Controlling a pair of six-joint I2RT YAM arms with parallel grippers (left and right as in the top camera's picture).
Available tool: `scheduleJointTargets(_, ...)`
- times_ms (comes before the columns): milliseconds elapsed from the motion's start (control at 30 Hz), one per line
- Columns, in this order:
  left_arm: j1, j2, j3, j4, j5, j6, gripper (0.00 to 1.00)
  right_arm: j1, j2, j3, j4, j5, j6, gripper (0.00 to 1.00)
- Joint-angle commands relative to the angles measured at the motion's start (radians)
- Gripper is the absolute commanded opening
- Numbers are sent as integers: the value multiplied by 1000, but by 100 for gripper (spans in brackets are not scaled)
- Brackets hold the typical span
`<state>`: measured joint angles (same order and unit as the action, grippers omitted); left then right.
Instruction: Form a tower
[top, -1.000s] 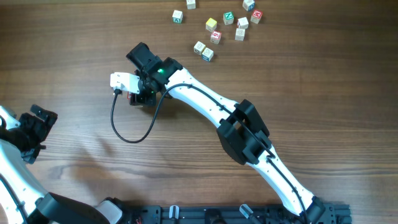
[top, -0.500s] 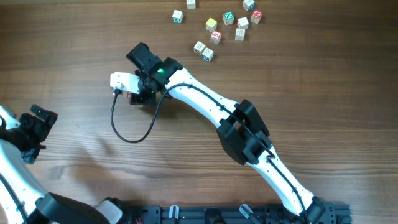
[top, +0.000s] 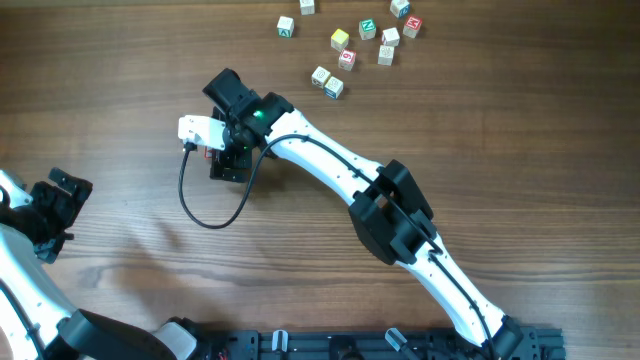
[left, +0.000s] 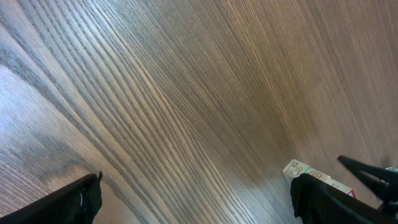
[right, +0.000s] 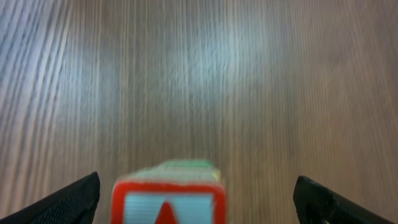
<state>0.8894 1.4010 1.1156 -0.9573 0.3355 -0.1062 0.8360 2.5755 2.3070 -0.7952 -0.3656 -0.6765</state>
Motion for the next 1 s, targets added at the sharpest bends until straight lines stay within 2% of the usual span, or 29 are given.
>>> scheduleJointTargets(0,6,7,11,0,12,21,100,-17,-72,-3,-83,26,114,100)
scheduleJointTargets(100,6,7,11,0,12,21,100,-52,-189,-3,-182,31,326,100)
scheduleJointTargets(200,6,7,11,0,12,21,100,-127,-274,-3,-216,82,809,100)
scheduleJointTargets(300,6,7,11,0,12,21,100,-195,-280,-3,-240,51,1270,100)
scheduleJointTargets(333,6,7,11,0,12,21,100,-213,-278,-3,-266,53,1342,100)
scheduleJointTargets(500,6,7,11,0,12,21,100,-213,-275,-4,-272,224,1334,98)
scheduleJointTargets(533,6,7,11,0,12,21,100,-213,-275,-7,-280,233,1334,90)
scheduleJointTargets(567,6,7,11,0,12,21,100,-213,-275,-16,-286,248,1334,73)
scheduleJointTargets(600,6,7,11,0,12,21,100,-213,-275,-32,-285,257,1335,72)
scheduleJointTargets(667,6,7,11,0,12,21,100,-213,-275,-129,-230,266,1333,54)
scheduleJointTargets(733,6,7,11,0,12,21,100,-213,-275,-262,-145,250,1333,31)
scheduleJointTargets(800,6,7,11,0,12,21,100,-213,-275,-398,-26,130,1330,4)
scheduleJointTargets(867,6,7,11,0,12,21,100,-214,-275,-466,68,8,1269,4)
scheduleJointTargets(967,6,7,11,0,12,21,100,-214,-275,-470,100,-120,1156,4)
